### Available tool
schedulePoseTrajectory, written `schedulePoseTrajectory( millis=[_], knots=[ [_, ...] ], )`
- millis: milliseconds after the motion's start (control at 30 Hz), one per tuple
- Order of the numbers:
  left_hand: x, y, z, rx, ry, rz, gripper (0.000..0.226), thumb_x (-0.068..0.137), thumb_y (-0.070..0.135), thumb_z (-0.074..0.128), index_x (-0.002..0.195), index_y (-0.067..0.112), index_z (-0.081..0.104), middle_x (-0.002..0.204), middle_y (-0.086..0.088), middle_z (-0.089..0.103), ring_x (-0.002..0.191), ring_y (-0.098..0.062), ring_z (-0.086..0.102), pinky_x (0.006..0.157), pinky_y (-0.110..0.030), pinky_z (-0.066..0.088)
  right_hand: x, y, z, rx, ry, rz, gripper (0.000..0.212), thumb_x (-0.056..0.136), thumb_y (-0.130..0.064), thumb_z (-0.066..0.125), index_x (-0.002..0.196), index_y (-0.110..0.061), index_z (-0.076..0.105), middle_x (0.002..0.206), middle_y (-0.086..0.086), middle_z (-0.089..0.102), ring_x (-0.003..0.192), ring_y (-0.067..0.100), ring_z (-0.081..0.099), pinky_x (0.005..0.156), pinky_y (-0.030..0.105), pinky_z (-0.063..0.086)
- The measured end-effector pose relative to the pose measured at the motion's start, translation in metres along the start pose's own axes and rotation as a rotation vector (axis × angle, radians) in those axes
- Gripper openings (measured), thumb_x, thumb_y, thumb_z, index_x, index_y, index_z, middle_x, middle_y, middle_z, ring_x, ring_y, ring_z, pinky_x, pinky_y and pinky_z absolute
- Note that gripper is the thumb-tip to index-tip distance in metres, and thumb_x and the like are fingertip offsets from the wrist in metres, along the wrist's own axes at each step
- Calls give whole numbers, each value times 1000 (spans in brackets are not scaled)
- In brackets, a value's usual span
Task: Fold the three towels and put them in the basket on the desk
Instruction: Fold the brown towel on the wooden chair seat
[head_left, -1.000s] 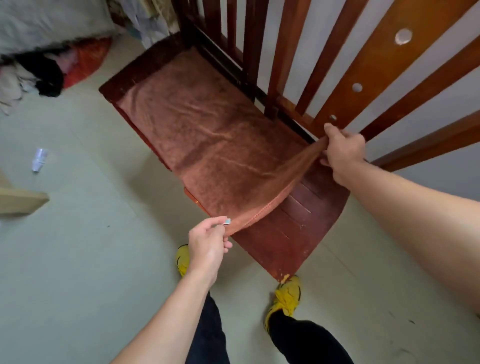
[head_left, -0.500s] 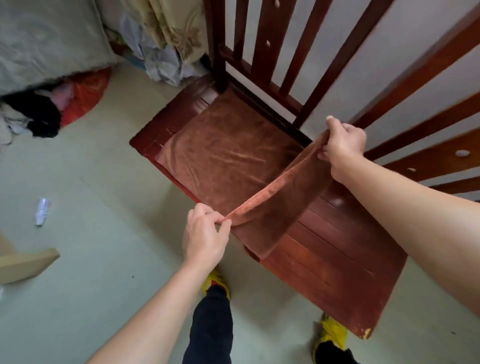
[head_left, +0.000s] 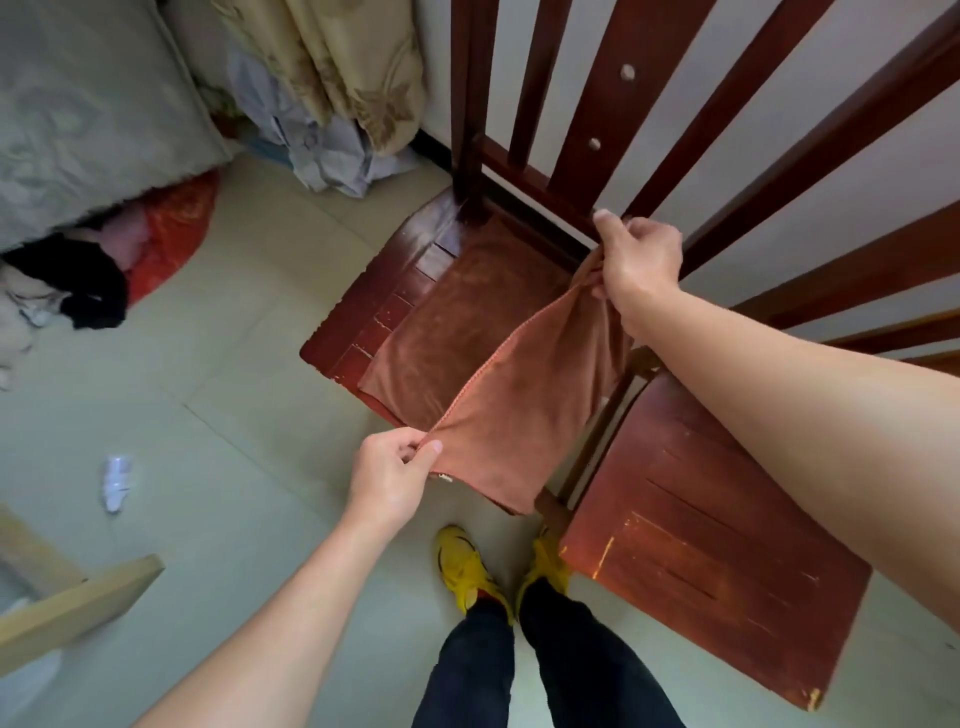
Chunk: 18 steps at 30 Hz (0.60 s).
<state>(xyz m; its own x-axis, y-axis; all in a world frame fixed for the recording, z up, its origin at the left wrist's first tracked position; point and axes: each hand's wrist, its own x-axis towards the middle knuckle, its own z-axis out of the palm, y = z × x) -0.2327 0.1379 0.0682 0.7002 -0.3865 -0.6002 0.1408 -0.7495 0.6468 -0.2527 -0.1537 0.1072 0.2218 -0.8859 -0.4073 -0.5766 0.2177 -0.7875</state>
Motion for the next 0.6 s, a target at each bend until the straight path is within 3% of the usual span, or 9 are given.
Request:
schedulePoseTrajectory(
  millis=[67,133,200,267,333,433,600],
  knots=[
    [10,-1,-6,-7,33,-34,27,91,20,62,72,2,66,59,-7,54,59,-17,44,59,-30,36,3,-4,16,-70,-39,-38,42,93,-37,59,59,-16,48,45,0,49,31,9,49,40,22,42],
    [23,0,-12,-21,54,-87,34,93,19,57,63,2,56,56,0,42,60,-18,39,57,-32,31,10,-6,31,-113,-74,-49,42,94,-37,60,61,-15,48,50,2,52,35,9,54,45,24,50],
    [47,-8,-16,-43,87,-143,35,94,20,56,62,5,57,55,-4,47,60,-23,47,58,-32,34,22,-5,56,-131,-112,-41,40,93,-38,61,62,-15,50,52,3,57,41,16,61,51,32,58],
    [67,-12,-20,-47,111,-171,30,92,22,57,70,3,66,68,-18,63,66,-27,57,63,-33,41,32,-3,75,-124,-147,-23,35,92,-37,62,65,-15,55,58,6,65,46,19,67,52,35,60],
    [94,-23,-23,-37,135,-197,26,89,22,60,71,5,69,75,-19,67,73,-34,61,69,-37,48,44,-1,99,-117,-174,25,27,92,-37,62,83,-12,63,73,9,70,51,18,69,50,31,58],
    [131,-37,-30,-46,108,-239,20,86,18,64,67,13,68,71,-11,69,77,-34,66,76,-41,54,67,8,132,-103,-189,124,35,95,-35,60,115,-7,59,84,10,68,56,18,69,47,28,56],
    [169,-52,-42,-34,24,-274,21,88,16,64,67,15,67,71,-10,70,65,-21,61,72,-36,53,101,25,175,-163,-175,188,25,96,-37,57,97,-12,58,84,9,69,59,17,70,45,25,52]
  ],
)
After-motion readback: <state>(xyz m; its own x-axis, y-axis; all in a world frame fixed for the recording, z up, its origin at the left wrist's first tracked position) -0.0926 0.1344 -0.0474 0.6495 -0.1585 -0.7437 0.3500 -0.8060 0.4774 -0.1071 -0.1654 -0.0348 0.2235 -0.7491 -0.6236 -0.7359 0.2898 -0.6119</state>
